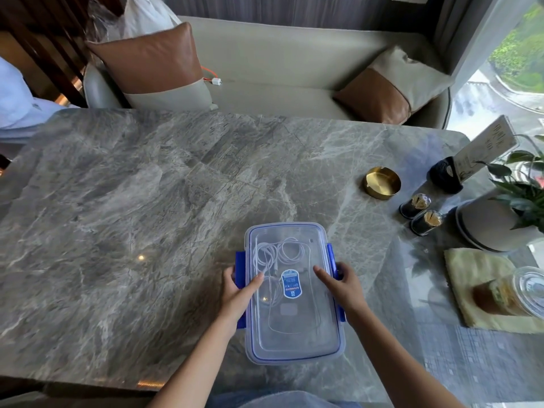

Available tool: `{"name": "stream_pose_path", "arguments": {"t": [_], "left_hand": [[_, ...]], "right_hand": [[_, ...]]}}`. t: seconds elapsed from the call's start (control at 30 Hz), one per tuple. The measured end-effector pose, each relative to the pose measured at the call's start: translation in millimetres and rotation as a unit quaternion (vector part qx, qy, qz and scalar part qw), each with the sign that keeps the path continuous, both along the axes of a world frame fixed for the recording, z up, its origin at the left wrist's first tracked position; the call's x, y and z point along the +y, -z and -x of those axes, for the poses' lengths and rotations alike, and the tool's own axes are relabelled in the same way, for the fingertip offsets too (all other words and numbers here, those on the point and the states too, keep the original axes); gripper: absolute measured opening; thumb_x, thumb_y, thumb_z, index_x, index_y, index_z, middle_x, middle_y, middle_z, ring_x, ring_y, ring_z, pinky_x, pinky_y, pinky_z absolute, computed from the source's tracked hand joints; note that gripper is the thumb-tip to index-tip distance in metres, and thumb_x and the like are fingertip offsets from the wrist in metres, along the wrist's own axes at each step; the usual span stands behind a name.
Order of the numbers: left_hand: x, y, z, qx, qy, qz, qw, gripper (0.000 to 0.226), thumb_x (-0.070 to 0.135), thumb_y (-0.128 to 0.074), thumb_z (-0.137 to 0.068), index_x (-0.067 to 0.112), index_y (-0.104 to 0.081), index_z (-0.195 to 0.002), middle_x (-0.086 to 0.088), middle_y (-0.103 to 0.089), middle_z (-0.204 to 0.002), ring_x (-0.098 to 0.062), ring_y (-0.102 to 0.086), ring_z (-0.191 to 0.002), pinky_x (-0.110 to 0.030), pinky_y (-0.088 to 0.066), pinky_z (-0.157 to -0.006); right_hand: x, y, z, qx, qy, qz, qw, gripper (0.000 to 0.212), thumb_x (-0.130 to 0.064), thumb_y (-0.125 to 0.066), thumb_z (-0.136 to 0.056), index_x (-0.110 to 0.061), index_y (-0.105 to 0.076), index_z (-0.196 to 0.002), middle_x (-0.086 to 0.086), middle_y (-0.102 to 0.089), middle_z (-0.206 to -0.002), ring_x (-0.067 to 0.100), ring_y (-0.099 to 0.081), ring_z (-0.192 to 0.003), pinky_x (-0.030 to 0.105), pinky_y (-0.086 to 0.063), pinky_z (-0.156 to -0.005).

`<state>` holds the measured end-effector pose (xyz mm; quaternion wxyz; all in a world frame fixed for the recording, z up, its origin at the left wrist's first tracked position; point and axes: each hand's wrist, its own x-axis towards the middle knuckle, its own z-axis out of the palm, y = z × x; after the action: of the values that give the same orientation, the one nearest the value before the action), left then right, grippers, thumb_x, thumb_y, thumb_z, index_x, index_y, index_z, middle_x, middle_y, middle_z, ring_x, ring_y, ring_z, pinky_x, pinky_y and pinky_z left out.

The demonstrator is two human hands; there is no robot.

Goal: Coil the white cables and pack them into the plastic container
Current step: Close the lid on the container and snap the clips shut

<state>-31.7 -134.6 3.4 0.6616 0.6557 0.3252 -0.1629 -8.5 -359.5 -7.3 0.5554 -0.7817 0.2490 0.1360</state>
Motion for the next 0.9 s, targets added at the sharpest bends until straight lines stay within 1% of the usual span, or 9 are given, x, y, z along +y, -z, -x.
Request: {"name": "stream_pose_path", "arguments": {"t": [0.1,0.3,0.43,0.57,0.67,0.7,0.77,0.83,0.9], "left_hand": [[-12,0,5,-0.04,-0.016,-0.104,0.994,0.035,0.029,-0.072,-0.077,0.015,-0.048,-0.099,-0.011,-0.064,-0.098,-0.025,-0.063,-0.087,-0.039,-0.052,-0.076],[-28,3,8,-0.079,-0.019,-0.191,0.978,0.03,0.028,-0.059,-0.087,0.005,-0.055,-0.105,-0.016,-0.066,-0.102,-0.032,-0.062,-0.096,-0.04,-0.048,-0.083],[-31,2,9,-0.105,-0.033,-0.243,0.964,0.025,0.025,-0.058,-0.087,0.005,-0.058,-0.101,-0.015,-0.069,-0.094,-0.033,-0.064,-0.085,-0.035,-0.048,-0.072],[-32,0,10,-0.123,-0.045,-0.252,0.959,0.018,0.027,-0.059,-0.087,0.01,-0.061,-0.092,-0.01,-0.07,-0.082,-0.027,-0.065,-0.073,-0.03,-0.046,-0.064],[-25,3,10,-0.119,-0.042,-0.207,0.97,0.012,0.029,-0.063,-0.084,0.017,-0.063,-0.087,-0.002,-0.069,-0.076,-0.026,-0.066,-0.075,-0.033,-0.051,-0.067],[-21,5,9,-0.116,-0.03,-0.189,0.975,0.013,0.029,-0.064,-0.083,0.018,-0.063,-0.088,-0.002,-0.069,-0.078,-0.026,-0.066,-0.077,-0.037,-0.053,-0.071],[-11,6,4,-0.114,0.01,-0.156,0.981,0.03,0.03,-0.065,-0.082,0.017,-0.059,-0.108,-0.003,-0.068,-0.098,-0.024,-0.064,-0.09,-0.043,-0.052,-0.086],[-2,6,-2,-0.109,0.064,-0.114,0.985,0.062,0.026,-0.065,-0.084,0.022,-0.035,-0.138,0.006,-0.05,-0.128,-0.015,-0.052,-0.114,-0.039,-0.042,-0.102],[4,4,-10,-0.116,0.112,-0.097,0.982,0.077,0.023,-0.063,-0.085,0.026,-0.016,-0.146,0.013,-0.032,-0.138,-0.009,-0.038,-0.128,-0.035,-0.033,-0.11]], "right_hand": [[7,2,3,-0.009,-0.019,0.023,1.0,0.027,-0.041,-0.068,-0.081,-0.018,-0.052,-0.083,-0.002,-0.058,-0.074,0.015,-0.056,-0.066,0.029,-0.047,-0.062],[23,-1,8,-0.056,-0.005,0.078,0.995,0.022,-0.03,-0.056,-0.091,-0.011,-0.05,-0.083,-0.004,-0.049,-0.067,0.013,-0.046,-0.061,0.028,-0.035,-0.056],[31,-3,9,-0.056,0.004,0.11,0.992,0.021,-0.03,-0.051,-0.093,-0.009,-0.05,-0.09,-0.003,-0.052,-0.073,0.021,-0.049,-0.07,0.032,-0.035,-0.065],[32,-3,10,-0.057,0.017,0.115,0.992,0.022,-0.031,-0.051,-0.093,-0.01,-0.054,-0.094,0.002,-0.06,-0.081,0.022,-0.055,-0.073,0.032,-0.04,-0.068],[26,-5,11,-0.073,0.016,0.065,0.995,0.011,-0.031,-0.056,-0.09,-0.02,-0.056,-0.09,-0.01,-0.059,-0.075,0.014,-0.056,-0.07,0.024,-0.04,-0.062],[23,-6,11,-0.069,0.01,0.045,0.997,0.006,-0.032,-0.058,-0.089,-0.028,-0.056,-0.093,-0.017,-0.06,-0.08,0.01,-0.058,-0.075,0.018,-0.041,-0.063],[15,-9,10,-0.07,-0.019,0.011,0.997,0.03,-0.031,-0.062,-0.087,-0.036,-0.051,-0.115,-0.024,-0.058,-0.102,0.002,-0.059,-0.09,0.015,-0.043,-0.075],[8,-11,4,-0.06,-0.049,-0.006,0.997,0.056,-0.03,-0.064,-0.086,-0.031,-0.039,-0.136,-0.018,-0.054,-0.119,0.005,-0.057,-0.103,0.024,-0.044,-0.089],[3,-12,-2,-0.048,-0.07,-0.015,0.996,0.061,-0.031,-0.065,-0.085,-0.031,-0.036,-0.139,-0.011,-0.058,-0.119,0.012,-0.061,-0.102,0.035,-0.05,-0.092]]}}
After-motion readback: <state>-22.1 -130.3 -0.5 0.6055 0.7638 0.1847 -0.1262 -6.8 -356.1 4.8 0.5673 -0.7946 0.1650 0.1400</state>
